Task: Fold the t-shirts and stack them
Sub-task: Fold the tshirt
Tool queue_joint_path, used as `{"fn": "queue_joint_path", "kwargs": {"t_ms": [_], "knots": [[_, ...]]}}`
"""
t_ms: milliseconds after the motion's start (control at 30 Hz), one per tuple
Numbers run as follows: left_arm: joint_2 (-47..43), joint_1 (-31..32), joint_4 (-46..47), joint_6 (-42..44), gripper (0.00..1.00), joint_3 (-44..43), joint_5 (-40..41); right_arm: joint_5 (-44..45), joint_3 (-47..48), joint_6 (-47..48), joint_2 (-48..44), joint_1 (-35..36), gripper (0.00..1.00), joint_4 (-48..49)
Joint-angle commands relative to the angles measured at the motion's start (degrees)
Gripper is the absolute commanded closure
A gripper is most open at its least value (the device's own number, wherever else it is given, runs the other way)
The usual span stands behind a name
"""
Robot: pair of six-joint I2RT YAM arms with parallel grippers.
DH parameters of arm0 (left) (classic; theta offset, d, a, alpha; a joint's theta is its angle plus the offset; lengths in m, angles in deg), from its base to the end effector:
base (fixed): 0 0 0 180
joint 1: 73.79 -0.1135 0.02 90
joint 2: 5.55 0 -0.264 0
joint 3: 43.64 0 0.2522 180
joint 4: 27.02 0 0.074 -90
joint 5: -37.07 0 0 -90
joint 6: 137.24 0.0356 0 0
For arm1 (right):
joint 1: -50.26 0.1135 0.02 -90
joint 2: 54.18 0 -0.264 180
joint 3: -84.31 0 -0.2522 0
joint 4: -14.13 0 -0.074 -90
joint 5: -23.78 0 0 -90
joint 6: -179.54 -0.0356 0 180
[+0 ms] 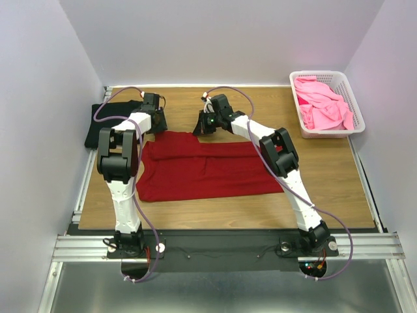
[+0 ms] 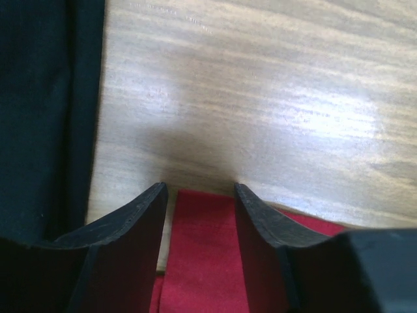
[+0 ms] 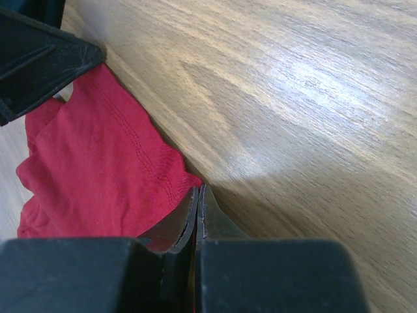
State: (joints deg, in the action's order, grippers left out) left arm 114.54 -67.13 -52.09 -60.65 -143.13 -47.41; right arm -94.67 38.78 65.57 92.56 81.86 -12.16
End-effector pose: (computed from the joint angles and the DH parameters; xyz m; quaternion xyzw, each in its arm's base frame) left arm 0.4622 -0.0505 0.1749 -0.0726 0.9224 -0.0218 0.3788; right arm 0.4762 0.3129 0.1391 -0.1645 0.8643 0.3920 0.2690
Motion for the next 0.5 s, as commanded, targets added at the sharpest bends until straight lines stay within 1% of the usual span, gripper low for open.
{"fn": "queue_joint_path", "kwargs": {"t_ms": [0, 67, 167, 233, 400, 433, 467], "knots": [[-2.4, 0.2, -4.2, -1.8, 0.46, 2.5, -1.7, 1.1, 1.6, 0.9, 1.4, 0.9, 0.99, -0.3], [-2.4, 0.2, -4.6, -2.1, 0.49, 2.7, -1.3, 1.2, 1.7, 0.9, 1.5, 0.9, 0.99, -0.4], [-2.5, 0.2, -4.7, -2.3, 0.57, 3.1, -1.3, 1.1, 1.8, 0.9, 1.6, 0.9, 0.99, -0.3], [-2.1, 0.2, -4.6, -2.2, 0.65, 3.2, -1.2, 1.1, 2.1, 0.9, 1.7, 0.8, 0.99, -0.3], [-1.4, 0.2, -4.9, -1.3, 0.72, 2.0, -0.8, 0.9, 2.3, 1.0, 1.8, 0.9, 0.99, -0.4], [-1.7, 0.2, -4.9, -1.1, 0.81, 2.0, -0.8, 0.9, 2.3, 1.0, 1.8, 0.9, 0.99, -0.4], [-1.8, 0.2, -4.8, -0.9, 0.84, 2.0, -0.8, 0.8, 2.1, 1.0, 1.5, 1.0, 0.99, -0.4]]}}
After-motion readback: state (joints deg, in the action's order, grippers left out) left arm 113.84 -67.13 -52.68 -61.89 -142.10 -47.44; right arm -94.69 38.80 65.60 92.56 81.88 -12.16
